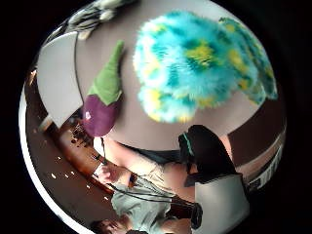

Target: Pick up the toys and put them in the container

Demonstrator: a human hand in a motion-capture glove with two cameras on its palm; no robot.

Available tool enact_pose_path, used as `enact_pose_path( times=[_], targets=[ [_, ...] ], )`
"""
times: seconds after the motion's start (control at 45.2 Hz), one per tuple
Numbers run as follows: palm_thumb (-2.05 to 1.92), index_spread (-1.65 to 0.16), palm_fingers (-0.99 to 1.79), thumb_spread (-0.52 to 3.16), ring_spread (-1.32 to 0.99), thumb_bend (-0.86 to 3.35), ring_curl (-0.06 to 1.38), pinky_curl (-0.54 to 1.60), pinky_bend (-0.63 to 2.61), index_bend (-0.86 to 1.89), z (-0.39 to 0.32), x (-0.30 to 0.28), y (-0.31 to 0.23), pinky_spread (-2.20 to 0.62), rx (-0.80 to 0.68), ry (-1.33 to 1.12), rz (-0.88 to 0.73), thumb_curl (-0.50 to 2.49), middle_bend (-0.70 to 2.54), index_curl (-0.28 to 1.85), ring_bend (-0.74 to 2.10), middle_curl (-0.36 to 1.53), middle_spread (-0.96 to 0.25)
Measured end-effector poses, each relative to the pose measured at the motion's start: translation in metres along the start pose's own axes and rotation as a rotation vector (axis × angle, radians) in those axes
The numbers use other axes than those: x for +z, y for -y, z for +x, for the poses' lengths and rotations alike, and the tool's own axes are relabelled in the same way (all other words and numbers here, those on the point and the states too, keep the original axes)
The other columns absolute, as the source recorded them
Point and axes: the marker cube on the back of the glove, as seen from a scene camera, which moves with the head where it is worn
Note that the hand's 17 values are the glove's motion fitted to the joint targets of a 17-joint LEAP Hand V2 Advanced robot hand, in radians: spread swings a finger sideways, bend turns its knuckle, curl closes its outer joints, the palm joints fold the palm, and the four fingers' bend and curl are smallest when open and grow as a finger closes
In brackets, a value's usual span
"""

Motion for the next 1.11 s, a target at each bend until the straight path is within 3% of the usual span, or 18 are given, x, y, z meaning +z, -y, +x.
enact_pose_path(
  times=[0.199,0.487,0.509,0.553,0.575,0.708,0.84,0.951,1.106],
  targets=[
    [0.29,-0.2,-0.3,1.27,-0.02,0.13,0.19,0.3,0.75,0.08,-0.004,0.018,0.025,-0.01,-0.008,0.05,0.038,0.25,0.11,0.08,0.2,0.15,-0.05],
    [0.46,-0.25,0.12,1.35,-0.08,0.19,0.21,0.29,0.71,0.3,-0.015,0.019,0.031,-0.05,-0.018,0.085,0.154,0.31,0.16,0.2,0.24,0.18,-0.09],
    [0.49,-0.25,0.23,1.36,-0.1,0.2,0.22,0.29,0.7,0.31,-0.018,0.019,0.031,-0.07,-0.015,0.072,0.172,0.32,0.2,0.21,0.29,0.2,-0.1],
    [0.53,-0.26,0.75,1.41,-0.18,0.24,0.25,0.29,0.77,0.31,-0.022,0.017,0.031,-0.19,-0.007,0.052,0.189,0.33,0.29,0.19,0.47,0.22,-0.14],
    [0.54,-0.26,0.79,1.42,-0.2,0.24,0.22,0.26,0.77,0.28,-0.024,0.016,0.031,-0.22,-0.004,0.048,0.191,0.34,0.28,0.16,0.49,0.22,-0.16],
    [0.58,-0.28,1.18,1.35,-0.31,0.24,0.38,0.36,0.89,0.25,-0.026,0.014,0.023,-0.32,0.021,0.07,0.212,0.39,0.42,0.2,0.8,0.29,-0.24],
    [0.63,-0.31,1.19,1.24,-0.38,0.22,0.48,0.45,1.0,0.33,-0.037,-0.016,0.008,-0.38,0.01,0.09,0.266,0.46,0.6,0.24,0.96,0.37,-0.3],
    [0.61,-0.34,1.31,1.1,-0.4,0.18,0.54,0.5,1.05,0.59,-0.048,-0.061,-0.015,-0.45,-0.014,0.106,0.329,0.52,0.86,0.33,1.07,0.49,-0.32],
    [0.61,-0.33,1.24,0.96,-0.41,0.15,0.62,0.58,1.13,0.87,-0.07,-0.13,-0.05,-0.52,-0.035,0.114,0.428,0.6,1.11,0.47,1.22,0.61,-0.3]
  ],
)
